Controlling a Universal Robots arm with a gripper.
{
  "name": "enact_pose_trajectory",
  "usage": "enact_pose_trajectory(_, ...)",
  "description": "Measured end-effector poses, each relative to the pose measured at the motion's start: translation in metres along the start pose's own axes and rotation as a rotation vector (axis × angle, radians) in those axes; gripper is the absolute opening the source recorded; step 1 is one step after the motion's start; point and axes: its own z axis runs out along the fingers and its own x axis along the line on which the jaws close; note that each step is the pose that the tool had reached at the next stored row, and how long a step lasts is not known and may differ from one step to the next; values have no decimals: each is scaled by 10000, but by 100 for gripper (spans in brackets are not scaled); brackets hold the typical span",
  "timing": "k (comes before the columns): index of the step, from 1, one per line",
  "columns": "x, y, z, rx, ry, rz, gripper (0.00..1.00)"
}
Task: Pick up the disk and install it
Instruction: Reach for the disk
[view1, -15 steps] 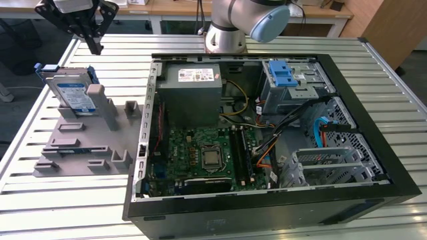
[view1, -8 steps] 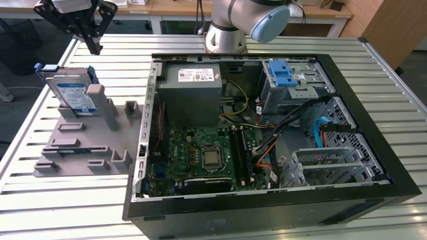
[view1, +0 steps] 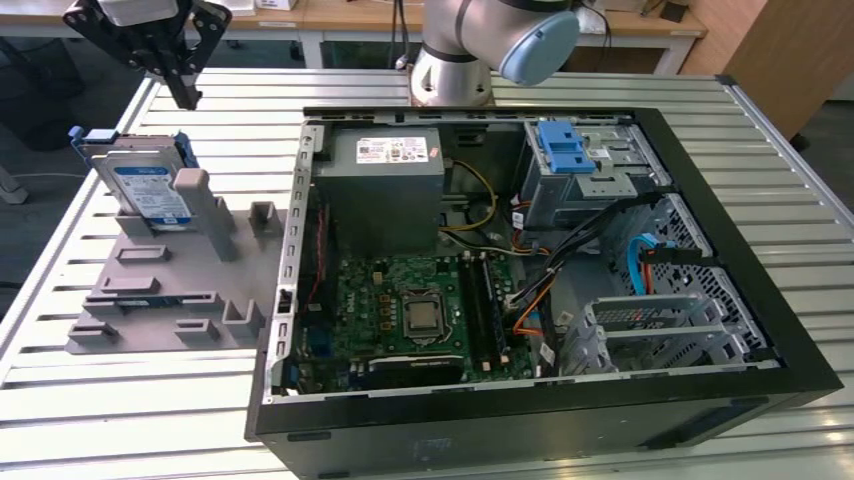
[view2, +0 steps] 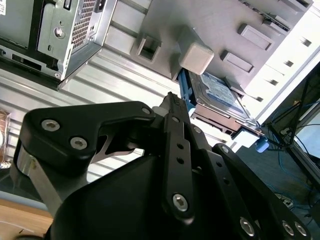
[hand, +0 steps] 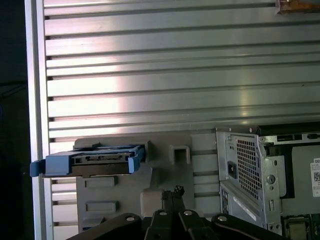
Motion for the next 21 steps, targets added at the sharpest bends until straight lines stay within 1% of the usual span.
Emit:
enact_pose_trajectory(11, 68, -4, 1, -1, -1, -1, 11)
enact_pose_trajectory(21, 146, -8, 1, 0, 0, 1, 11)
